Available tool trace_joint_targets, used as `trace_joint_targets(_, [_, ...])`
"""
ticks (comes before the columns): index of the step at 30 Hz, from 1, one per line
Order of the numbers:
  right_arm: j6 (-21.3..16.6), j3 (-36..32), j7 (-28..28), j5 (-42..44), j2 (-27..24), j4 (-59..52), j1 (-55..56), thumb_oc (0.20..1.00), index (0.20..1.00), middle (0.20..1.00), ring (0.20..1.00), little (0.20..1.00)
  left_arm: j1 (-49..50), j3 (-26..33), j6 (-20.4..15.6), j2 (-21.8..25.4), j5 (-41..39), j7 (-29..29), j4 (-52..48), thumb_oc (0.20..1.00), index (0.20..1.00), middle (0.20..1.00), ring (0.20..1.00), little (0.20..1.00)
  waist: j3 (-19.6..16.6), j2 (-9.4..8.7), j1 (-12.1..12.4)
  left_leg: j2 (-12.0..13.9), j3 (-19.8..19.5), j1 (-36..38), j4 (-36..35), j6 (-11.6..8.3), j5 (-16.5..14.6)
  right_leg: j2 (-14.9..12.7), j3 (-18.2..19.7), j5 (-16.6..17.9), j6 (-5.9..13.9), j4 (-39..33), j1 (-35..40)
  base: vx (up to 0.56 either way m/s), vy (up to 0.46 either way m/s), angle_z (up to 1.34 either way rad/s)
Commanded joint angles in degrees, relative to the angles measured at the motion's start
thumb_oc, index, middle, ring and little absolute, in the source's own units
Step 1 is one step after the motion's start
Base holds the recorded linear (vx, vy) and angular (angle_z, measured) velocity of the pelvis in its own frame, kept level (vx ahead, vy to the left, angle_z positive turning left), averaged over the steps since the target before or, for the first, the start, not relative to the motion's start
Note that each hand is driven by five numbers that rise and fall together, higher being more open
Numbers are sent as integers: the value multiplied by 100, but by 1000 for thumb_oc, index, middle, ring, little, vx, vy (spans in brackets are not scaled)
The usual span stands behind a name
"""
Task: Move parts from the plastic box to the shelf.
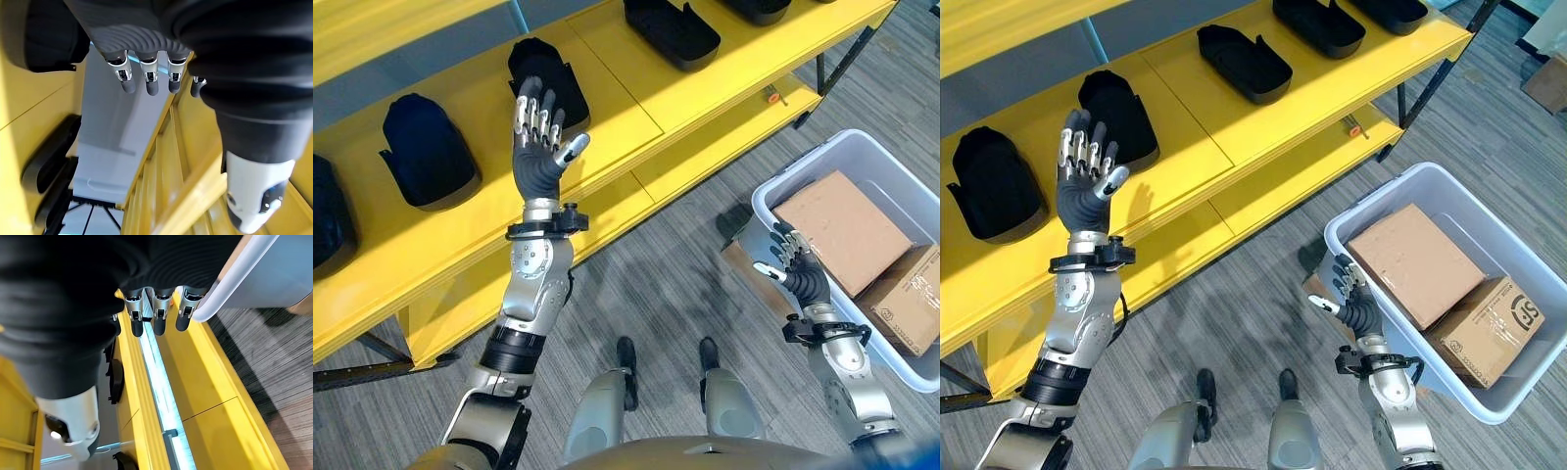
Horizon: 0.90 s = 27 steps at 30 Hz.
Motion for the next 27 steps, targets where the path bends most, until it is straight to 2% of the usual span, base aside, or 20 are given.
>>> trace_joint_targets(1, [-270, -109, -21, 67, -101, -343, 50, 1000, 1000, 1000, 1000, 1000, -498, 35, -423, 416, 290, 386, 211, 1000, 1000, 1000, 1000, 1000, -256, -241, -73, 326, -316, -777, 384, -346, 91, -363, -10, 391, 169, -500, 759, 4, 8, -3])
trace_joint_targets(10, [-290, -77, 27, 59, -161, -264, 45, 1000, 1000, 1000, 1000, 1000, -1124, 317, -417, 936, 462, 992, 1255, 1000, 1000, 1000, 1000, 1000, -208, -297, -198, 351, -272, -1020, 488, -342, 36, -372, 3, 546, 225, -573, 618, 4, 8, -4])
trace_joint_targets(14, [-307, -25, 70, 97, -228, -242, 58, 1000, 1000, 1000, 1000, 1000, -1639, 289, -314, 1359, 536, 1243, 1926, 1000, 1000, 1000, 1000, 1000, -180, -350, -262, 345, -292, -1187, 572, -362, -19, -379, -58, 612, 261, -648, 606, 7, 3, -6])
trace_joint_targets(23, [-320, 6, 110, 145, -299, -221, 72, 1000, 1000, 1000, 1000, 1000, -2011, 384, -218, 1968, 665, 1502, 2321, 1000, 1000, 1000, 1000, 1000, -67, -443, -268, 364, -287, -1423, 711, -354, -79, -385, -90, 738, 293, -706, 513, 1, 1, 1])
trace_joint_targets(27, [-345, 22, 156, 242, -369, -289, 98, 1000, 1000, 1000, 1000, 1000, -2395, 203, -109, 2332, 727, 1553, 2663, 1000, 1000, 1000, 1000, 1000, -2, -499, -279, 359, -285, -1594, 793, -350, -112, -393, -153, 789, 322, -772, 470, 2, 2, 6])
